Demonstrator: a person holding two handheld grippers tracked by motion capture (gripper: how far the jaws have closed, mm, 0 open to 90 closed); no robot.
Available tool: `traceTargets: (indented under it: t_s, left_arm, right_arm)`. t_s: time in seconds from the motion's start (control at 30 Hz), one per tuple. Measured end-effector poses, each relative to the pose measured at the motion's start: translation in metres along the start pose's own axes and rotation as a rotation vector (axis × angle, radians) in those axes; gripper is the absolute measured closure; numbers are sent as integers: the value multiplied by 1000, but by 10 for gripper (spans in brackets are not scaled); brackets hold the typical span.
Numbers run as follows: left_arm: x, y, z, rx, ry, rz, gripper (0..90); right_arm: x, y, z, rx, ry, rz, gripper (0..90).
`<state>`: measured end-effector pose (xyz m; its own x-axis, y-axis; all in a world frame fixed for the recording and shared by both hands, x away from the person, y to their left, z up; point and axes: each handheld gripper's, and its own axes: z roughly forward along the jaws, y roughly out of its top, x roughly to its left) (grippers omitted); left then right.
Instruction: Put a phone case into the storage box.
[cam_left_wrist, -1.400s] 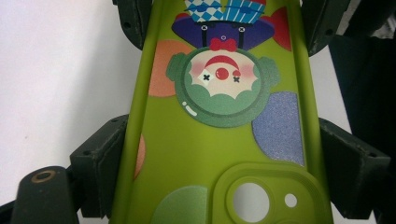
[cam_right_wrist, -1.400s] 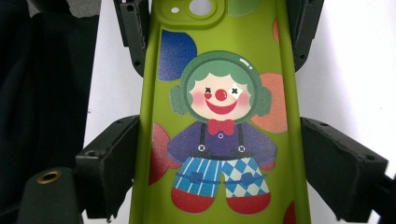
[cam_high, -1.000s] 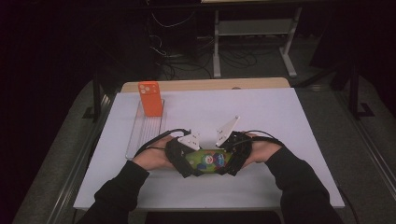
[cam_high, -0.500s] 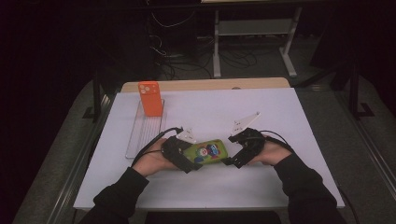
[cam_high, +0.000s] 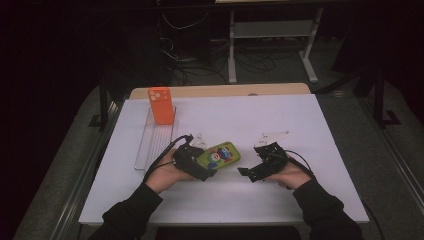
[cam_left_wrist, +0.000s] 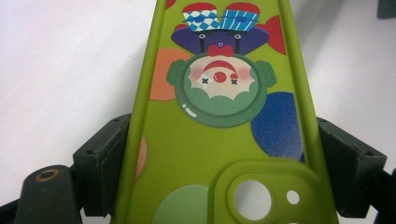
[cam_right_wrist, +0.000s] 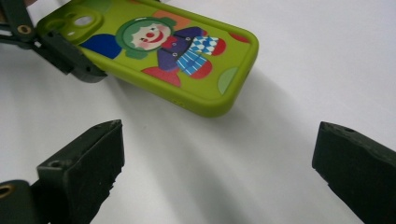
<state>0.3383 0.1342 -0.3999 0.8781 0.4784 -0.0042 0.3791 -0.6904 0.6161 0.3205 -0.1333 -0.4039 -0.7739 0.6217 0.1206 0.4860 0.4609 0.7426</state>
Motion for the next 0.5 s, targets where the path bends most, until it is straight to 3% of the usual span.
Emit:
traceTargets:
  t_s: [0.07, 0.2, 0.5]
  left_arm:
    - [0, 0, 0, -2, 5, -23, 151]
    - [2, 0, -1, -12, 4, -36, 151]
    - [3, 0, -1, -16, 6, -37, 151]
  right_arm:
    - [3, -3, 2, -25, -21, 26, 13]
    - [4, -8, 7, -59, -82, 30, 11]
    - [5, -10, 11, -74, -106, 29, 10]
